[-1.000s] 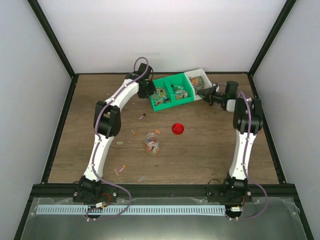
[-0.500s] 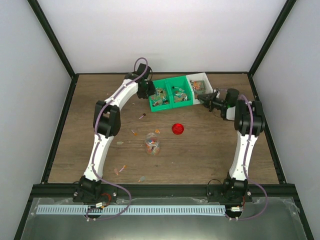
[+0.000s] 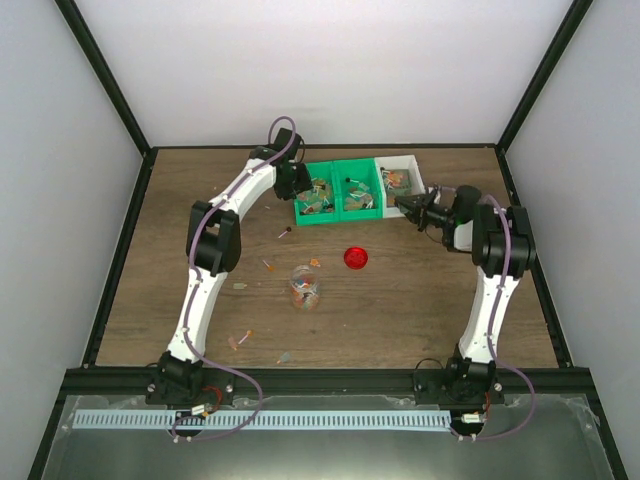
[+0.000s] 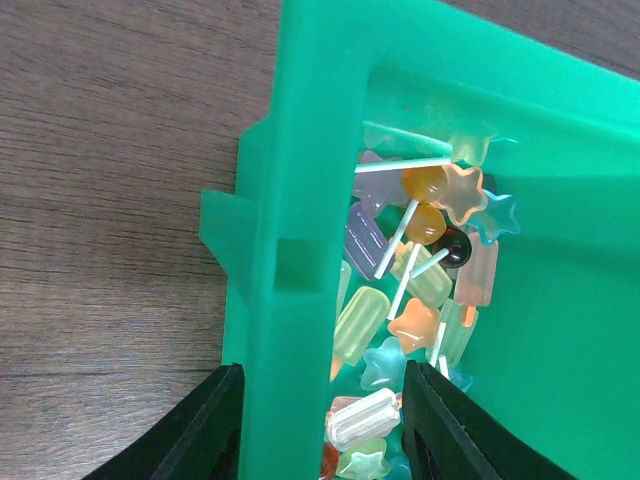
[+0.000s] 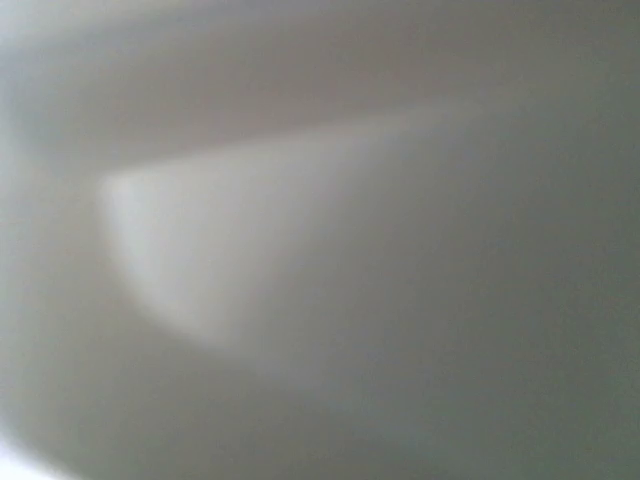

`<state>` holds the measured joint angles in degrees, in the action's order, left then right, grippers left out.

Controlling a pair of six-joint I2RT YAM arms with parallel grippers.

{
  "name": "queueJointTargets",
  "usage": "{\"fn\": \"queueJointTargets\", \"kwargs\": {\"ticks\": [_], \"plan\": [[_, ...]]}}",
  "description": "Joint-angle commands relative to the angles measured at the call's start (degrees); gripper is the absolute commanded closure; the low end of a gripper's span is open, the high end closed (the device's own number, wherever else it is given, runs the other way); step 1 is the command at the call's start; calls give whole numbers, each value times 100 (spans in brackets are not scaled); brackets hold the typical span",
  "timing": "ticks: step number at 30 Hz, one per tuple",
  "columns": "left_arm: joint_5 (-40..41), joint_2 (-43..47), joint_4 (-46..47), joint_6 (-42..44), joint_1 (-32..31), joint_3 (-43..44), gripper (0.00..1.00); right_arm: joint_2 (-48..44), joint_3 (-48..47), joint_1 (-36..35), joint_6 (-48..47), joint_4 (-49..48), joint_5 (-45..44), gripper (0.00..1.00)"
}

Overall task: Pack the candies
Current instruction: Scoop the fake candies from the storage box.

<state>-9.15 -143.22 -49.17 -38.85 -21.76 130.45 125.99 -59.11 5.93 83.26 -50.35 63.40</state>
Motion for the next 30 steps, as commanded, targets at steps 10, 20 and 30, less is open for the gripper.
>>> {"fn": "queueJointTargets", "kwargs": {"ticks": [10,20,30], "plan": [[-659,396,364,-237,-197,-424,55,-759,327,-300,-216,-484,700,99],[-668,514,355,-207,-195,-495,55,-1042,515,-294,-506,-110,690,99],[-140,1093,377,27,-123,-719,42,-1707,861,-315,-759,380,909,99]]}}
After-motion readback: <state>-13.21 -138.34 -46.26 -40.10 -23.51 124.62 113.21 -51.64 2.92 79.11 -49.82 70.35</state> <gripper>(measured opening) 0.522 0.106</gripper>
